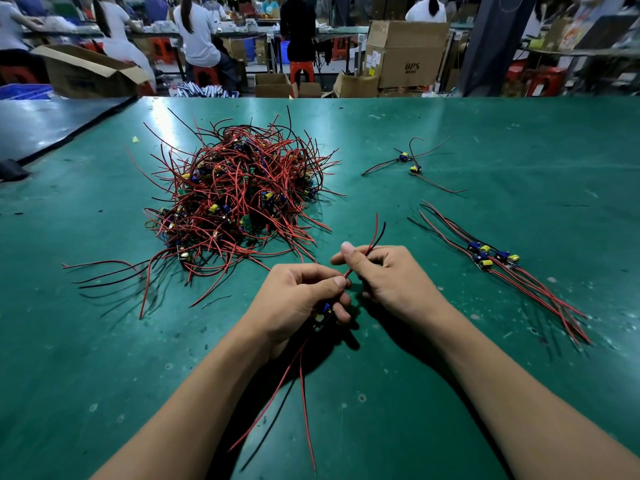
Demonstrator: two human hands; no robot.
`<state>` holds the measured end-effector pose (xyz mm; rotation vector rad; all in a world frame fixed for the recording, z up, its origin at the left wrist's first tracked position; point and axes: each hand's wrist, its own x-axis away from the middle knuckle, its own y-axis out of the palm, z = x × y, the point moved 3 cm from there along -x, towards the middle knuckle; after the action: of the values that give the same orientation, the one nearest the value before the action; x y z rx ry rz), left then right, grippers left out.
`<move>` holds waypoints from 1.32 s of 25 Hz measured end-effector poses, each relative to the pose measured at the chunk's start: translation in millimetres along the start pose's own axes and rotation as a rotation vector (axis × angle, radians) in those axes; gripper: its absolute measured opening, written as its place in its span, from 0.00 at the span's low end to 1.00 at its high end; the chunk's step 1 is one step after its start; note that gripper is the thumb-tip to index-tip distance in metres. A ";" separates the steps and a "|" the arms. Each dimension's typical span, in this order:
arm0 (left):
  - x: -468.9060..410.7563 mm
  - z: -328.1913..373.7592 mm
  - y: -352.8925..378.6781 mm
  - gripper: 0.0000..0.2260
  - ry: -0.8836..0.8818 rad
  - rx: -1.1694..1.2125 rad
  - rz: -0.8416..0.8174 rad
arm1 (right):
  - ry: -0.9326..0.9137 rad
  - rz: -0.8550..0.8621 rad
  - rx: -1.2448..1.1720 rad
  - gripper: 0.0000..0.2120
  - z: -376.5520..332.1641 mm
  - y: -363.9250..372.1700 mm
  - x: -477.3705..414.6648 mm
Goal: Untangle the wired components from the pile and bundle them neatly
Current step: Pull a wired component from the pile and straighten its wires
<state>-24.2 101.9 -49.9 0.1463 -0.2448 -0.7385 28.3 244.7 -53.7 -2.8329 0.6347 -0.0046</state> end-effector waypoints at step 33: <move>-8.6 -2.9 -2.4 0.12 -0.086 0.242 0.105 | 0.378 -0.150 -0.626 0.43 0.4 -7.8 -4.9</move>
<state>-31.0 106.2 -54.7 0.3291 -0.4209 -0.6093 27.1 253.7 -52.0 -3.5233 0.5676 -0.4520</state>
